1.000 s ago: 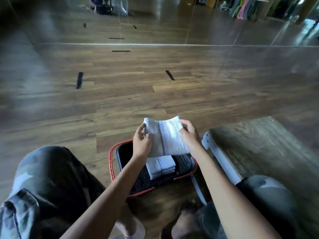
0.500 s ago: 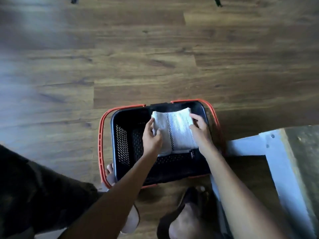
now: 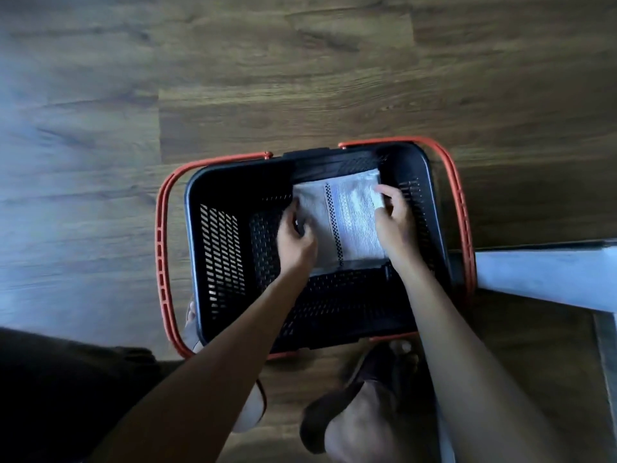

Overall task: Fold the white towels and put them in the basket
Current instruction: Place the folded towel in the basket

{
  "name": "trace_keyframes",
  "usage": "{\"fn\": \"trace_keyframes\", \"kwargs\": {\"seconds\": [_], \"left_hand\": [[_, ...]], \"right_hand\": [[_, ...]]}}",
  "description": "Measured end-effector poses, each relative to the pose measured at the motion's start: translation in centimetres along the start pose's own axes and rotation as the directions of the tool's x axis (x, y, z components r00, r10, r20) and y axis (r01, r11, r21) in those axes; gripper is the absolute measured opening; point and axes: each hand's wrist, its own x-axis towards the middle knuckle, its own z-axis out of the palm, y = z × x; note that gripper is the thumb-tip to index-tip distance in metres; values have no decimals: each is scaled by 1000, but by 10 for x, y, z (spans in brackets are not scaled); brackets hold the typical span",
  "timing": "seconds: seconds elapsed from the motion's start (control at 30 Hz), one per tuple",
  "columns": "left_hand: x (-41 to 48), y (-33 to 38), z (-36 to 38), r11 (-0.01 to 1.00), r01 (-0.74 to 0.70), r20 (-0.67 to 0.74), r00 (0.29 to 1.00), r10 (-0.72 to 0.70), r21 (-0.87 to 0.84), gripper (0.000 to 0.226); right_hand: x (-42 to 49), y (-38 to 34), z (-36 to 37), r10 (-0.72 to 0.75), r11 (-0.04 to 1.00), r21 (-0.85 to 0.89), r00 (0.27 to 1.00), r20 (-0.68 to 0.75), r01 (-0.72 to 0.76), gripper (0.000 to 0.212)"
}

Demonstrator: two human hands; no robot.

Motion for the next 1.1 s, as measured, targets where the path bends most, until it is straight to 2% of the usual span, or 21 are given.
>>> {"fn": "trace_keyframes", "kwargs": {"seconds": [0.17,0.23,0.27,0.33,0.4,0.43,0.5,0.6,0.7,0.83,0.97,1.1], "left_hand": [[-2,-8,-4,995,-39,48,998,35,87,49],[-2,-12,-7,973,-128,46,991,122,192,51],[-2,-13,-10,943,-196,41,981,192,269,53],[0,-13,-12,826,-371,97,926,366,425,58],[6,-15,-9,658,-526,256,846,467,539,64],[9,-18,-8,574,-562,335,823,459,595,66],[13,-25,-6,452,-559,423,826,372,695,68],[18,-37,-5,384,-550,454,833,316,742,73],[24,-40,-2,321,-566,468,818,333,760,72],[24,-38,-1,295,-554,475,828,299,779,72],[20,-19,-12,333,-561,520,828,212,758,72],[0,23,-34,306,-577,515,815,264,757,64]], "right_hand": [[-1,2,-4,-31,993,-117,999,25,34,48],[-3,2,-3,-156,956,-250,988,16,155,46],[-4,5,-1,-248,903,-360,969,12,236,45],[-4,12,5,-422,718,-599,906,31,355,45],[-1,17,9,-488,546,-735,866,110,401,50],[1,20,11,-453,501,-769,877,157,396,54],[6,31,12,-352,448,-817,911,214,364,65],[11,46,18,-322,366,-859,915,244,358,70],[18,51,24,-301,351,-869,921,248,349,71],[19,48,24,-243,348,-877,935,258,332,71],[6,19,16,-128,403,-860,949,287,314,71],[-24,-25,-6,-135,497,-827,964,227,264,61]]}}
